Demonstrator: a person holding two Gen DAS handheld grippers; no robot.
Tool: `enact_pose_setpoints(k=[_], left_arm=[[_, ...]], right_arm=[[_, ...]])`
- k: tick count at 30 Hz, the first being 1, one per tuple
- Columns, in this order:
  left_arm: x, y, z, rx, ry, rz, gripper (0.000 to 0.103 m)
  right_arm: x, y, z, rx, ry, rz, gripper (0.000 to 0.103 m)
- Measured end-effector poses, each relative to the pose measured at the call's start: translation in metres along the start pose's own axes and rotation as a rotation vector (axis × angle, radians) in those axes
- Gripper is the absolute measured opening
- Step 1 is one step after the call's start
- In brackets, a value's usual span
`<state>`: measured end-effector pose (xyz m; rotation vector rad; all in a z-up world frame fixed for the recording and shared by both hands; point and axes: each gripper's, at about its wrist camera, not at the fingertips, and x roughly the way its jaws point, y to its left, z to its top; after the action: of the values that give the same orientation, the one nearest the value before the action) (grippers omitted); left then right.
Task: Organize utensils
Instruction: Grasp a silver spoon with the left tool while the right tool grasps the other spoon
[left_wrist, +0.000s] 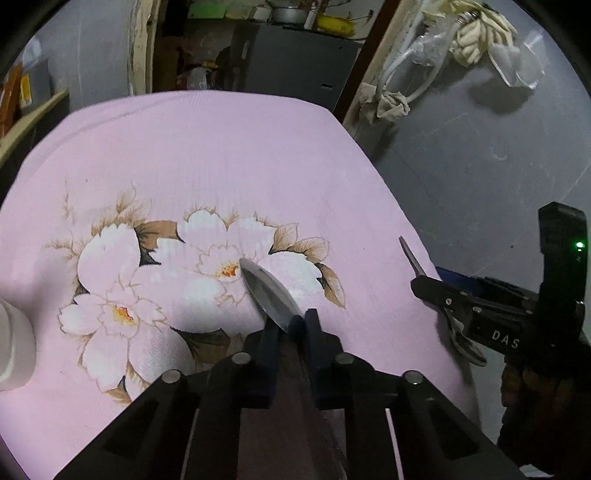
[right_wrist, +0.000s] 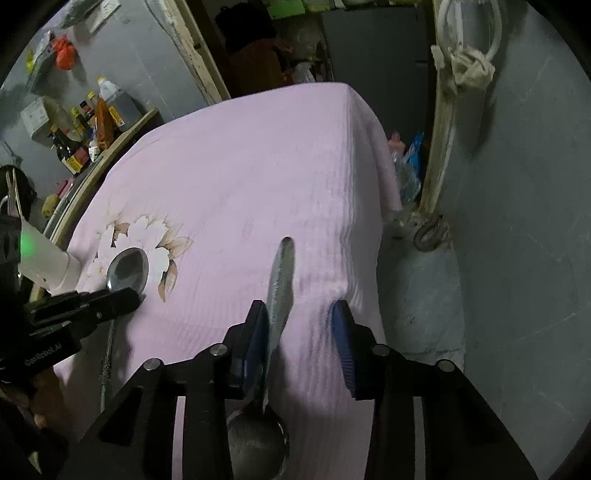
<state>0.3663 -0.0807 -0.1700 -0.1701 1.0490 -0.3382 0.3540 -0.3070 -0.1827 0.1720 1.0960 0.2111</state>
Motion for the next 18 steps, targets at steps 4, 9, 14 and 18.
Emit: enact_pose_setpoints(k=[4,9,14,18], left_arm=[[0.003,0.0,0.001,-0.032,0.016,-0.027,0.005],[-0.002,-0.01,-0.003,-0.018,0.013,-0.035,0.003],[-0.01,-0.013,-0.008,-0.024,0.011,-0.049,0.003],[-0.018,-0.01,-0.011,-0.05,-0.003,-0.053,0.003]], right_arm=[[0.002,-0.003,0.001,0.021,0.035,0.0,0.019],[-0.003,-0.013,-0.003,0.098,0.047,0.031,0.008],[-0.009,-0.011,-0.008,0.117,0.036,0.054,0.008],[-0.021,-0.011,-0.016,0.148,0.009,0.097,0.008]])
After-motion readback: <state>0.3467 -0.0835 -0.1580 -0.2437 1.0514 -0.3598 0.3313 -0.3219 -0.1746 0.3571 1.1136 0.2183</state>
